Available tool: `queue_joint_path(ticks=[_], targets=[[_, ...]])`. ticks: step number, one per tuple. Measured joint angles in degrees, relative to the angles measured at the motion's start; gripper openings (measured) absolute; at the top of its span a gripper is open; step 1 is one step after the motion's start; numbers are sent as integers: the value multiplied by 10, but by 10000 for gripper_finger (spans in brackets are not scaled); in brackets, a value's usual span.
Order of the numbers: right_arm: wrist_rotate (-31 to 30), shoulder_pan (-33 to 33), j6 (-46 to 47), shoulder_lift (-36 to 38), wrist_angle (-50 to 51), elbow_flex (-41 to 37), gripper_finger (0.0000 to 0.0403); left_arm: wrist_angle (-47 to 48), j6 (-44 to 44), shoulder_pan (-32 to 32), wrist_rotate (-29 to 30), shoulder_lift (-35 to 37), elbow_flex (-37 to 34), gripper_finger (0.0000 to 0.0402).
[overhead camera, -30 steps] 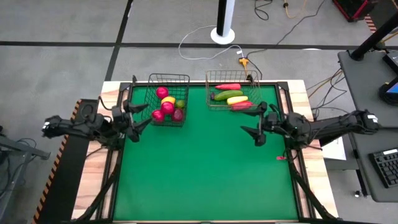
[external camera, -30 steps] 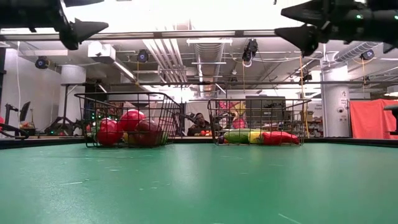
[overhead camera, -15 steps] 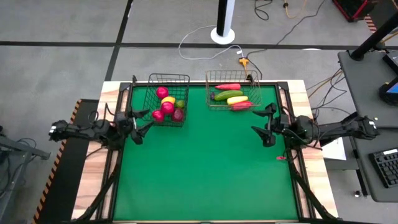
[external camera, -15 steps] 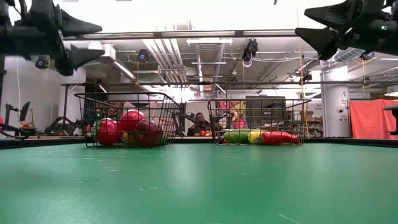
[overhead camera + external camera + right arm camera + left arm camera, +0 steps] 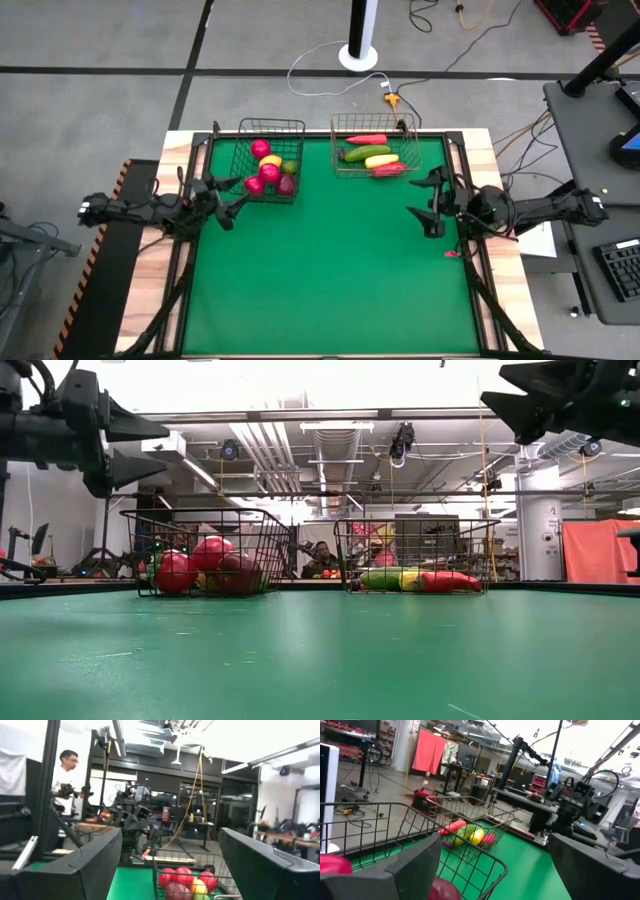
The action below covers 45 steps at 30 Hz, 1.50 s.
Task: Sort produce into baskets
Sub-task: Return to Home Position
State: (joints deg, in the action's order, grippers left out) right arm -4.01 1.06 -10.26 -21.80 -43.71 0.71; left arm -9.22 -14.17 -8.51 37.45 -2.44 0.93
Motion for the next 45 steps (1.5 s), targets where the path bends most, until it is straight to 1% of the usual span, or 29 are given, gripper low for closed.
queue_joint_path(ticks=[3, 6, 14, 19, 29, 30, 31, 33, 35, 36, 38, 39, 43, 45], targets=[[-7, 1, -27, 2, -1, 0, 318, -1, 0, 0, 0, -6, 0, 347], [-38, 1, -35, 6, 6, 0, 309, -1, 1, 0, 0, -12, 0, 347], [-41, 1, 15, 5, 6, 0, 292, -1, 1, -1, -1, -25, 0, 347], [-40, 1, 36, 5, 6, 2, 297, 37, 1, 1, -8, 24, -3, 347], [-40, 1, 43, 3, 8, 3, 312, 25, 3, 5, -5, 24, -3, 347], [-40, 1, 43, 3, 8, 3, 313, -1, 20, 5, 3, 24, -3, 347], [-40, 1, 43, 3, 8, 3, 314, -58, 63, 5, 19, 23, -3, 347], [-40, 1, 43, 3, 8, 3, 316, -205, 172, 4, 38, 25, -4, 347], [-40, 1, 43, 3, 10, 4, 316, -333, 255, -7, 32, 25, -4, 347], [-40, 1, 43, 3, 10, 4, 315, -393, 267, -11, 23, 24, -4, 347], [-40, 1, 43, 3, 11, 4, 312, -483, 249, -15, 22, 25, -4, 347], [-40, 1, 43, 3, 11, 4, 311, -499, 245, -14, 25, 25, -4, 347], [-40, 1, 43, 3, 12, 4, 306, -487, 279, -14, 40, 24, -4, 347], [-40, 1, 43, 3, 13, 4, 304, -475, 277, -15, 53, 24, -4, 347]])
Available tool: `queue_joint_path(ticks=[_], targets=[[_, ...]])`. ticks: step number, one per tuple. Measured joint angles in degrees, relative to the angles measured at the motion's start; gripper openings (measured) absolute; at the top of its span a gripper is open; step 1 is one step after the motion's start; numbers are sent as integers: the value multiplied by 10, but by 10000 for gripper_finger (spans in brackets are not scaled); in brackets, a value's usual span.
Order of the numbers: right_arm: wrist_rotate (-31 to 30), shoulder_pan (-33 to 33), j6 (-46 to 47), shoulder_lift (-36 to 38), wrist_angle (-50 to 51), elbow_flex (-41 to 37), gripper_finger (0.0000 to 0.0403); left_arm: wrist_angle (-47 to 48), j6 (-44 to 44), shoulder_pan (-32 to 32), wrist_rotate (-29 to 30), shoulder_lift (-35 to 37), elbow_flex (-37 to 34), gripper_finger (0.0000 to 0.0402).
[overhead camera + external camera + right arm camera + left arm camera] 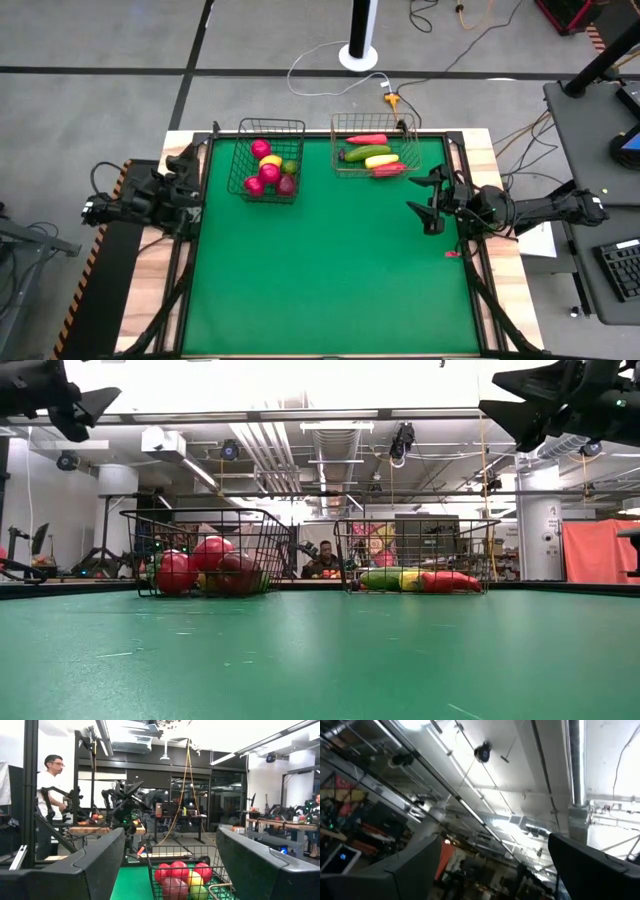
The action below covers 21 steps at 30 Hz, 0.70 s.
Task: Sort produce into baskets
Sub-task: Return to Home Position
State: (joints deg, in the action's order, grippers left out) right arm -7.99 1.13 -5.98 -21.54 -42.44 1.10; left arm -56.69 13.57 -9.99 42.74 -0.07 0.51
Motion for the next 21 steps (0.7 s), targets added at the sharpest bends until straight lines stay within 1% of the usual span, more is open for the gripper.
queue_joint_path(ticks=[3, 6, 7, 9, 11, 12, 13, 14, 16, 18, 21], targets=[[0, 0, 0, 0, 3, 0, 302, 21, -9, 0, 2, -4, 5, 347], [0, 0, 0, 0, 2, 0, 302, 17, -23, 0, -9, -5, 2, 347], [0, 0, 0, 0, 2, 0, 303, 10, -36, -2, -28, -3, 0, 347], [0, 0, 0, 0, 3, 0, 306, -8, -58, -2, -96, 1, 0, 347], [0, 0, 0, -1, 3, 0, 309, 12, -26, -2, -181, 1, 0, 347], [0, 0, 0, -2, 4, 0, 311, 32, 4, -4, -217, 0, 0, 347], [1, 0, 0, -4, 4, 0, 312, 52, 33, -6, -239, 0, 0, 347], [1, 0, 0, -5, 4, 1, 314, 76, 54, -8, -239, 0, 0, 347], [2, 0, 0, -5, 5, 1, 317, 149, 64, -8, -208, 1, 0, 347], [3, 0, 0, -7, 5, 1, 319, 222, 32, -8, -162, -1, 0, 347], [3, 0, 0, -7, 5, 1, 322, 266, -19, -7, -97, 0, 0, 347]])
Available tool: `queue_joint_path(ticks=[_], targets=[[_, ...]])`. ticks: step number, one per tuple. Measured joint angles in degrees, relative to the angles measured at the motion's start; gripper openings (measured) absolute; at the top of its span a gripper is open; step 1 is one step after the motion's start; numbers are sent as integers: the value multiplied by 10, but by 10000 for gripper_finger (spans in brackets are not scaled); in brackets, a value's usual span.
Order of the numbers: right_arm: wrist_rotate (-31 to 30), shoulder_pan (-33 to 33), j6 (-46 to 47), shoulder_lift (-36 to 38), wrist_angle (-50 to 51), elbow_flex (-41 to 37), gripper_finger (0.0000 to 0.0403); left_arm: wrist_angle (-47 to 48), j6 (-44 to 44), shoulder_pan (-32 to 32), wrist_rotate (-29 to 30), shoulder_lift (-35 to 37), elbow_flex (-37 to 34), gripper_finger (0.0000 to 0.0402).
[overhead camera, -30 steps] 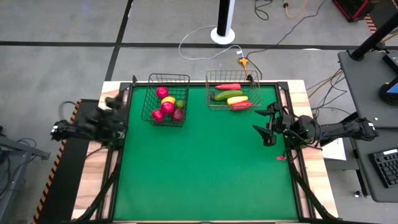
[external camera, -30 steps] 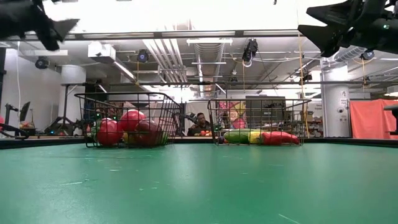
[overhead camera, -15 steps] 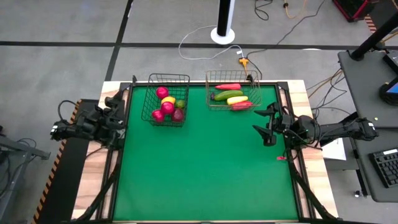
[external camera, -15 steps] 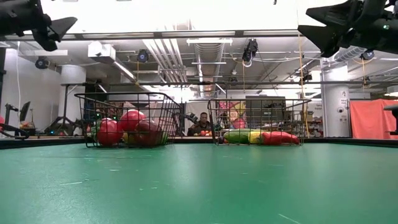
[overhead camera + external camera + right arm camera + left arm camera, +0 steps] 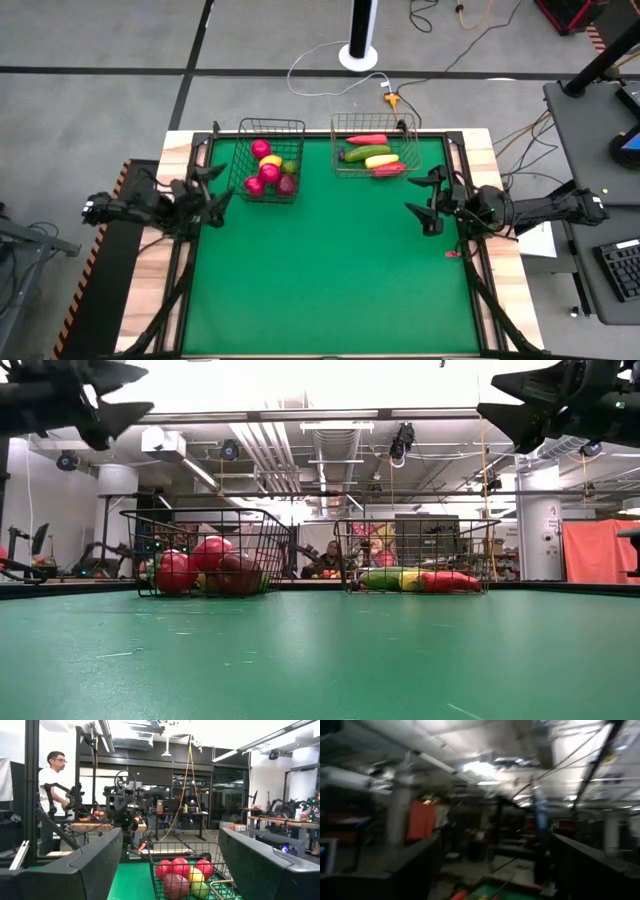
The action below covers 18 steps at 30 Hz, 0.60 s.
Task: Sort produce into baskets
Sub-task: Return to Home Position
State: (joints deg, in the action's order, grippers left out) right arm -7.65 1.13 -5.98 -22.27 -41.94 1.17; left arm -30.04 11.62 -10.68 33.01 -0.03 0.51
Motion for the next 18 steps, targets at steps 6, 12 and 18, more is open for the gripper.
queue_joint_path(ticks=[6, 12, 18], targets=[[1, 0, 0, 0, 0, 0, 320, 127, 27, 0, 30, 0, 0, 347], [1, 0, 0, 0, 0, 0, 311, 256, 0, 1, 23, -8, 0, 347], [1, 0, 0, 0, 1, 0, 310, 256, -1, 1, 24, -12, 0, 347]])
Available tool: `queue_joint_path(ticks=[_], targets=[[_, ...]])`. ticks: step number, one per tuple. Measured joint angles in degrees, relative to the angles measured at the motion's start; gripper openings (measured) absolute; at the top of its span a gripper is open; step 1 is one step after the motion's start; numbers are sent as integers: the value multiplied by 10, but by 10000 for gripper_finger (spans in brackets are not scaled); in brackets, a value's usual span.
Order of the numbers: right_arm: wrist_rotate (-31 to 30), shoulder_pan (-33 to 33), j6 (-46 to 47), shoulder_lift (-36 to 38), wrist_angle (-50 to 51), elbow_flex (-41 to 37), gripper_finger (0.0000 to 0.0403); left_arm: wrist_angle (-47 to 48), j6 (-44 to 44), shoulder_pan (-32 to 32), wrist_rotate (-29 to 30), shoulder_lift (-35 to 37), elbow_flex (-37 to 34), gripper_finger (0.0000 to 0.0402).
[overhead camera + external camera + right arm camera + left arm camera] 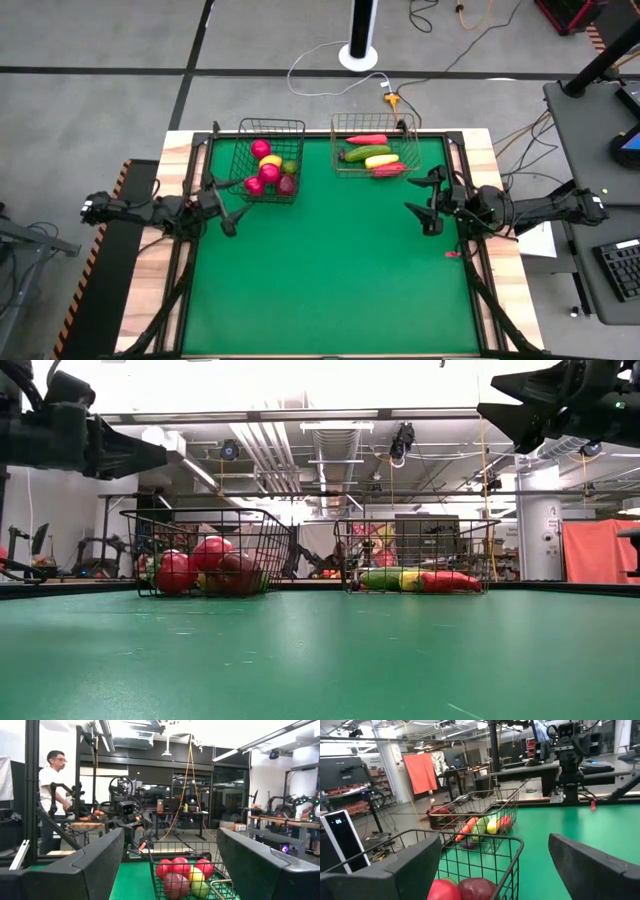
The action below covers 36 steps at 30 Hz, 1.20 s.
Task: Sort produce into baskets
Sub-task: Return to Home Position
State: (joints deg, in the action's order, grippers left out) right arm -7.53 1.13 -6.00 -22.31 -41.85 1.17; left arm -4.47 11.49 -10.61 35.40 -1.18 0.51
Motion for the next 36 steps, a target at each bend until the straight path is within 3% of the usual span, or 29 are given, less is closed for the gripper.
queue_joint_path(ticks=[36], targets=[[0, 0, 0, -2, 1, 0, 323, 4, 0, 0, 0, -1, 12, 347]])
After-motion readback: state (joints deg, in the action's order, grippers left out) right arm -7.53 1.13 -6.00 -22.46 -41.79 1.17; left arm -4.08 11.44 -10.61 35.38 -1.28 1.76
